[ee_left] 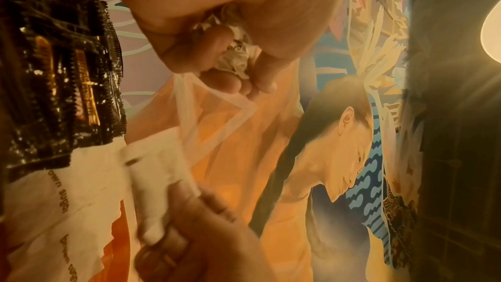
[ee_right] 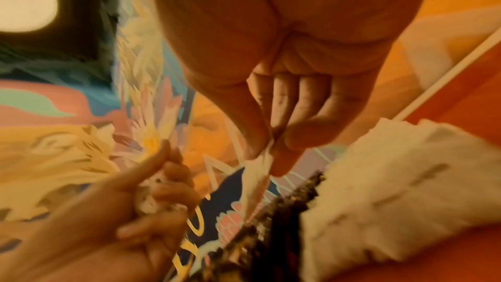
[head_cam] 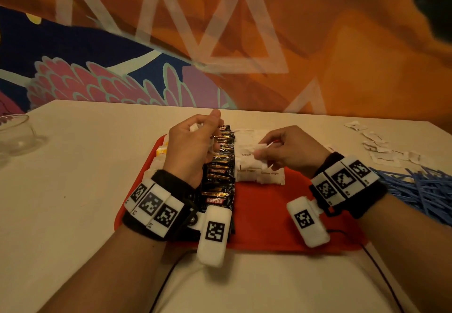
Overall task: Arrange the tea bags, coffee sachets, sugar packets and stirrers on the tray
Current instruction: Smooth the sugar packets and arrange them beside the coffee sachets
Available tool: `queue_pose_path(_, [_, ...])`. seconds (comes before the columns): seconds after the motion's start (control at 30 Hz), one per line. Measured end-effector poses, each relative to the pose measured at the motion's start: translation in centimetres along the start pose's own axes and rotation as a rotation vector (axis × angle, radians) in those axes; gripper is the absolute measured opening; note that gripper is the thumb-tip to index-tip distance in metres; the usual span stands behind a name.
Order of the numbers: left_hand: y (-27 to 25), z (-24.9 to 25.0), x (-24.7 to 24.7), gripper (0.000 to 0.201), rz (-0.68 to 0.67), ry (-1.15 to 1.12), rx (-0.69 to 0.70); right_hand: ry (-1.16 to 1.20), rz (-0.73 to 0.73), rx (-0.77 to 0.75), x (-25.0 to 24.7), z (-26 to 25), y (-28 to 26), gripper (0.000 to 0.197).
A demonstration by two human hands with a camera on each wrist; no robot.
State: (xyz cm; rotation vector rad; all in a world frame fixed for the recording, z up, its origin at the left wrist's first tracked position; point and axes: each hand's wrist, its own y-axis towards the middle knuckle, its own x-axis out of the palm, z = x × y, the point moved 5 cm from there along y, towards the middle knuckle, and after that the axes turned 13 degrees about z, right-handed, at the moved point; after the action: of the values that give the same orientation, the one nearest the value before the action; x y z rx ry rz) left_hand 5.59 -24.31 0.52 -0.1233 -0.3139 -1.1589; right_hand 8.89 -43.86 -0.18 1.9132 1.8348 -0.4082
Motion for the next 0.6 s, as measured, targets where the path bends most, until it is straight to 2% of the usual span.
queue_pose_path(0.1, [0.0, 0.1, -0.1, 0.023, 0.002, -0.013, -0.010, -0.153, -0.080, 0.098, 0.3, 1.0, -0.1, 0.013])
queue_pose_path(0.3, [0.1, 0.2, -0.2, 0.022, -0.012, -0.010, -0.011, -0.227, -0.174, 0.222, 1.8, 1.1, -0.6, 0.010])
queue_pose_path(0.5, [0.2, 0.2, -0.2, 0.022, -0.018, -0.013, -0.017, -0.324, -0.156, 0.233, 2.5, 1.0, -0.4, 0.013])
queue_pose_path(0.6, [0.2, 0.1, -0.2, 0.022, -0.029, -0.013, -0.021, -0.600, -0.172, 0.110, 2.8, 0.5, -0.1, 0.023])
